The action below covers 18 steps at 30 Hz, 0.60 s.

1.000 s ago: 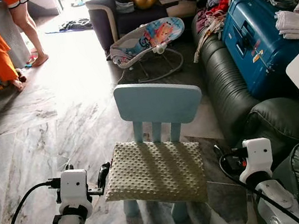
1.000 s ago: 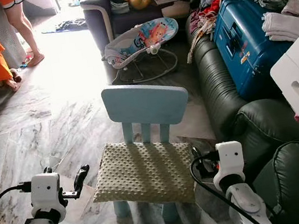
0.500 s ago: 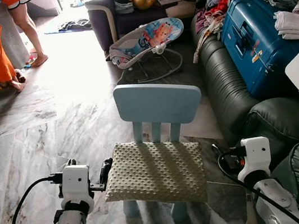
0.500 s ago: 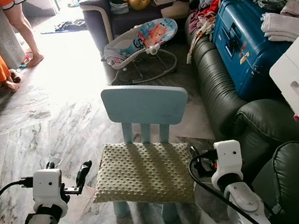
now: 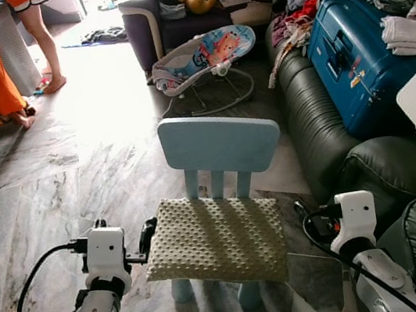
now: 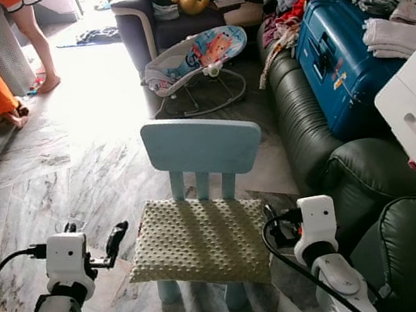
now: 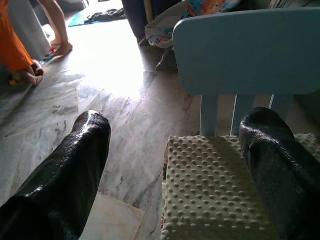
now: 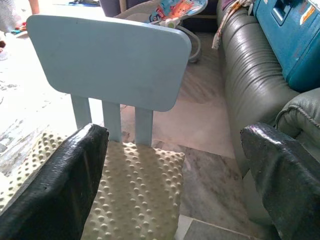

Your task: Move the pillow to the sofa

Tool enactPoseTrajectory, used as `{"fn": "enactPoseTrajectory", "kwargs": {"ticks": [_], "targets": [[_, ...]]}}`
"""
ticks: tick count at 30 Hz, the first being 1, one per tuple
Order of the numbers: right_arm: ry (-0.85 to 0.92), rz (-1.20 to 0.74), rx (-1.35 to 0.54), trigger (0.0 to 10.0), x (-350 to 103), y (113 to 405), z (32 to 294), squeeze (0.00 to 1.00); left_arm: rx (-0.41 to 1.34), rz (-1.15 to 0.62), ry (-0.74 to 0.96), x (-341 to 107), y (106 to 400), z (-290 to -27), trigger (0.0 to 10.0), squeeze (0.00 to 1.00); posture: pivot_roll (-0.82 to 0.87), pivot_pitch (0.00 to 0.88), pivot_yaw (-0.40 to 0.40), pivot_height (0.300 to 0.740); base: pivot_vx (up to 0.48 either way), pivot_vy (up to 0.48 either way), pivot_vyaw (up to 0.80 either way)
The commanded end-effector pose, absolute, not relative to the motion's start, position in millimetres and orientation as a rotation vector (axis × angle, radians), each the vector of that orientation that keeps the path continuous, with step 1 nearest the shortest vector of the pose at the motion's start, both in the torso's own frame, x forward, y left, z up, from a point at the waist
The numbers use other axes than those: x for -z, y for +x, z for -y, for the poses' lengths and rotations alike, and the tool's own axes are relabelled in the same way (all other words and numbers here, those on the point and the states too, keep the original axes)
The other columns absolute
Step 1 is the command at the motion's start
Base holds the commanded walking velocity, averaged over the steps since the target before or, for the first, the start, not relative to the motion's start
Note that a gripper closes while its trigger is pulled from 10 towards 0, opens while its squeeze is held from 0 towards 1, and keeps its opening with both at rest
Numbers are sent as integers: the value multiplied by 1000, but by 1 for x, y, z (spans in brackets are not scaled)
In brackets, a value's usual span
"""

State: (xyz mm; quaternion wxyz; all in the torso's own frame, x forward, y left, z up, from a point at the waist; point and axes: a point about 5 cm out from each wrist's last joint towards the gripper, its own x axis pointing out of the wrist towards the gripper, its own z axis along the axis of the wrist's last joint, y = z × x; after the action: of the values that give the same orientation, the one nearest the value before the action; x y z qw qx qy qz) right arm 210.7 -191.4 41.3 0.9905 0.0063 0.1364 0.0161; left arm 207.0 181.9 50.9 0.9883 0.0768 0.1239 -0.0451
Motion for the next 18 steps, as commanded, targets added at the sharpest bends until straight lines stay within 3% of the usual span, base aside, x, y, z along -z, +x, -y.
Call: {"fn": "enactPoseTrajectory", "kwargs": {"ticks": [1,18], "targets": [[10,-260,-31,10000,-45,212,191,0,84,-233,163,-55,210,-181,10000,0,-11,0,-24,710,0,0,0],[15,-251,-36,10000,-47,215,191,0,86,-227,158,-56,212,-179,10000,0,-12,0,-24,610,0,0,0]]}}
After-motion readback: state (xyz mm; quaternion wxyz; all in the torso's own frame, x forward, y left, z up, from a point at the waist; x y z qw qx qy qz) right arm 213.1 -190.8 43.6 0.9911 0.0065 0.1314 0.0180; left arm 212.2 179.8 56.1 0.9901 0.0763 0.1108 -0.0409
